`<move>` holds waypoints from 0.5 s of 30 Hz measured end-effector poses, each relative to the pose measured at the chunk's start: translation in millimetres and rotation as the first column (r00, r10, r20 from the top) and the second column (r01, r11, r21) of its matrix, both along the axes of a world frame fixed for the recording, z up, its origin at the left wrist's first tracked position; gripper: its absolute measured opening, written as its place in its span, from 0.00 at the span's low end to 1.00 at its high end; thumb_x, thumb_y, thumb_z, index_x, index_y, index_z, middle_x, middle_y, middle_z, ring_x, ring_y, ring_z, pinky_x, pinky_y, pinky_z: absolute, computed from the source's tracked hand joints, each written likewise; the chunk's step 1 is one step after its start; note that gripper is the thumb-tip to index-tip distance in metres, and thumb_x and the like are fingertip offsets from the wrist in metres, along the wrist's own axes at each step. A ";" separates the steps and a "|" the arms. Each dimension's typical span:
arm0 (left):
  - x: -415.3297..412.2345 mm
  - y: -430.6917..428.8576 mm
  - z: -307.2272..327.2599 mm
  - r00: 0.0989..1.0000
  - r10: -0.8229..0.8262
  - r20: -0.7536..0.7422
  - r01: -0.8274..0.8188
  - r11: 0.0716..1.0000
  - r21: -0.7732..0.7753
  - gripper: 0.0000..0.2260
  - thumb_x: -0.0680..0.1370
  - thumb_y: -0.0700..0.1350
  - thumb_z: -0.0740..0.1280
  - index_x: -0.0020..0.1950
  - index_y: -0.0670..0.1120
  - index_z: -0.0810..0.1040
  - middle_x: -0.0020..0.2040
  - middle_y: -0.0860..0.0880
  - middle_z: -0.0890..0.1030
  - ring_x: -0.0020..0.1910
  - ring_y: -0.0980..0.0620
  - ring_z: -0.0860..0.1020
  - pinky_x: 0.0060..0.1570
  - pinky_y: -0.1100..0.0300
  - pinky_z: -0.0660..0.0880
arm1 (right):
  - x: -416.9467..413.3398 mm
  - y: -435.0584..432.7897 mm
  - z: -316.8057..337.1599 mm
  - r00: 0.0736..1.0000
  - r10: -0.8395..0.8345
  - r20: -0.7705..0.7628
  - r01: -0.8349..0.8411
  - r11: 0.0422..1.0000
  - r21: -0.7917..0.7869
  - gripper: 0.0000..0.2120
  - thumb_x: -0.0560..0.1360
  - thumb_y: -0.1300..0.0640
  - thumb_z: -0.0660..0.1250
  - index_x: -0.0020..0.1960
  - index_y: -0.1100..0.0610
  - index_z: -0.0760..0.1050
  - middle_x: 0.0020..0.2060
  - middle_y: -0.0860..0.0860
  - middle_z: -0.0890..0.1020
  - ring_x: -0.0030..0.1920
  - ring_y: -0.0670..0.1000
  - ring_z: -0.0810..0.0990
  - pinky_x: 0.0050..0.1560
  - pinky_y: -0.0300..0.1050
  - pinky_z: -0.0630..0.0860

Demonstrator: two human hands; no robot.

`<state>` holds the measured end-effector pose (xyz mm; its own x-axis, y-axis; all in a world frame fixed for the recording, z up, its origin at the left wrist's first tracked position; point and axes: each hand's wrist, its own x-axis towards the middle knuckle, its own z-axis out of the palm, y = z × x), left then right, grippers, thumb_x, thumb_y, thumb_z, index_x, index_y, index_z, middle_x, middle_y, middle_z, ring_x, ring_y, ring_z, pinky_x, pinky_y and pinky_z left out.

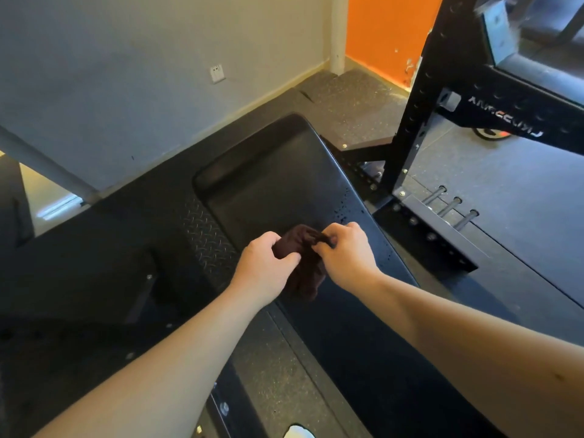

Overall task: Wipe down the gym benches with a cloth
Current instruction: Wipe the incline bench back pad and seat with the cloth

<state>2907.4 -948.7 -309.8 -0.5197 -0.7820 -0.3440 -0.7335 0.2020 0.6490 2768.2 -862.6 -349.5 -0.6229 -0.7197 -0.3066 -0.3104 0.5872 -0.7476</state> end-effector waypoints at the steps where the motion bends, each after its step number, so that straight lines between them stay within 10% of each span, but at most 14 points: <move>1: -3.7 4.9 -1.0 1.000 -0.012 0.000 0.012 1.000 -0.007 0.06 0.77 0.50 0.72 0.46 0.50 0.78 0.42 0.52 0.82 0.44 0.53 0.80 0.43 0.55 0.78 | 2.2 1.7 0.5 0.998 -0.039 0.045 0.039 0.999 0.009 0.04 0.82 0.51 0.66 0.51 0.49 0.79 0.49 0.50 0.78 0.50 0.51 0.79 0.50 0.47 0.80; 7: -17.9 17.9 -4.3 0.989 -0.147 -0.002 0.147 0.985 0.087 0.03 0.79 0.48 0.71 0.52 0.53 0.80 0.46 0.56 0.83 0.47 0.56 0.81 0.47 0.59 0.78 | 16.2 -1.4 14.7 0.528 -0.336 0.780 0.331 0.927 0.174 0.13 0.82 0.43 0.62 0.58 0.51 0.78 0.50 0.52 0.82 0.51 0.54 0.82 0.55 0.55 0.83; 12: -20.5 12.3 -1.0 0.978 -0.095 -0.185 0.132 0.970 0.202 0.13 0.80 0.45 0.69 0.63 0.53 0.81 0.56 0.56 0.83 0.54 0.59 0.81 0.56 0.62 0.78 | -1.3 -3.7 22.4 0.638 -0.359 0.682 0.457 0.889 0.040 0.07 0.83 0.54 0.65 0.58 0.49 0.81 0.52 0.51 0.84 0.51 0.51 0.84 0.49 0.47 0.83; 15: -22.2 -1.0 -6.5 0.995 -0.063 -0.072 0.051 0.985 -0.163 0.16 0.80 0.46 0.68 0.68 0.50 0.78 0.63 0.54 0.77 0.58 0.56 0.77 0.58 0.59 0.76 | -20.8 -11.0 21.8 0.815 -0.341 0.469 0.484 0.845 -0.226 0.15 0.83 0.54 0.64 0.69 0.48 0.77 0.58 0.46 0.82 0.57 0.47 0.81 0.57 0.45 0.79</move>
